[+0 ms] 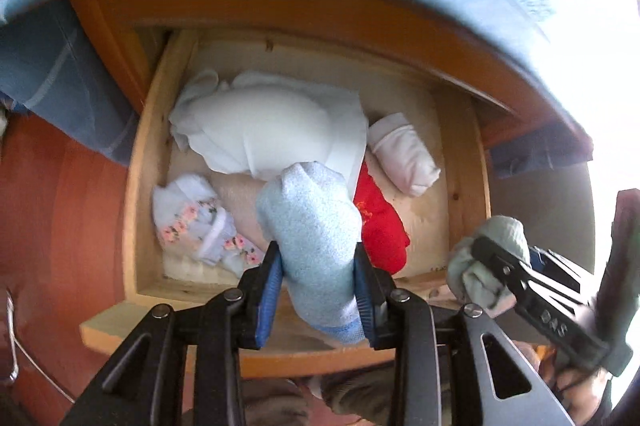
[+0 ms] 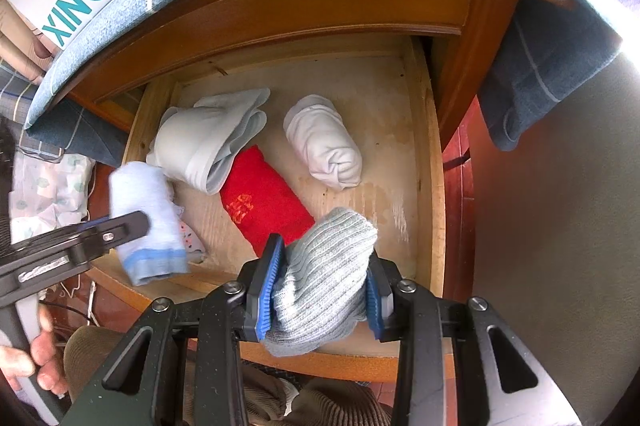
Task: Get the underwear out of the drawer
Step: 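Lift the pale blue sock up over the white box with the left gripper, then lower the pale blue sock into the box and open the left gripper, then move the open left gripper back over the drawer, then carry the grey ribbed sock into the white box and open the right gripper, then move the open right gripper back over the drawer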
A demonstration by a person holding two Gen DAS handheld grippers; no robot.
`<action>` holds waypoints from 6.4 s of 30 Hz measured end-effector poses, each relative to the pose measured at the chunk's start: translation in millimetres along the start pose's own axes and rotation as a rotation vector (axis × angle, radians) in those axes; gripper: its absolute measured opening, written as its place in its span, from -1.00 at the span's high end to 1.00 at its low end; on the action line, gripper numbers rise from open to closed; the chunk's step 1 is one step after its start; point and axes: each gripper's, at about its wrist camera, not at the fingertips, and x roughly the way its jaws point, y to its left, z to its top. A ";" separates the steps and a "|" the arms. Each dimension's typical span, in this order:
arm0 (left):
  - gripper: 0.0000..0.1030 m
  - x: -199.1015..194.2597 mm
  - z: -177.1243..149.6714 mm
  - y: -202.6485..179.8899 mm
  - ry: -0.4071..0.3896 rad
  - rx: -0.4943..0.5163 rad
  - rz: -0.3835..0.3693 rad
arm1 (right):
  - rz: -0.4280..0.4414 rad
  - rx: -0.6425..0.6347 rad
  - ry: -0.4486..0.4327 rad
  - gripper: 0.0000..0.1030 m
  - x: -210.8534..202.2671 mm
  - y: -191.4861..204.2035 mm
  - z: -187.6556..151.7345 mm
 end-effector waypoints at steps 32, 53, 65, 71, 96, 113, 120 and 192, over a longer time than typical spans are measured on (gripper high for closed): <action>0.35 -246.7 33.0 -49.8 -0.539 0.322 0.052 | -0.047 -0.038 -0.007 0.35 -2.0 6.8 0.7; 0.34 -211.5 187.9 -59.4 -0.471 0.351 0.180 | -0.036 -0.030 -0.001 0.35 -0.9 6.0 1.1; 0.28 -153.8 188.8 -44.4 -0.398 0.337 0.238 | -0.034 -0.033 0.004 0.35 0.4 5.4 1.7; 0.24 -160.1 186.5 -46.2 -0.411 0.326 0.246 | -0.034 -0.032 0.005 0.35 0.1 5.4 1.3; -0.06 -225.6 100.9 -33.9 -0.581 0.286 0.262 | -0.086 -0.071 -0.008 0.35 -1.0 10.9 -0.3; -0.10 -128.6 -33.1 9.4 -0.535 0.147 0.390 | -0.072 -0.104 -0.115 0.34 -25.1 17.5 -1.1; -0.10 -95.5 -50.1 15.3 -0.484 0.075 0.355 | -0.047 -0.127 -0.188 0.35 -64.5 25.5 10.1; -0.10 -68.2 -57.4 57.5 -0.465 -0.158 0.265 | 0.019 -0.413 -0.339 0.22 -177.6 131.2 127.8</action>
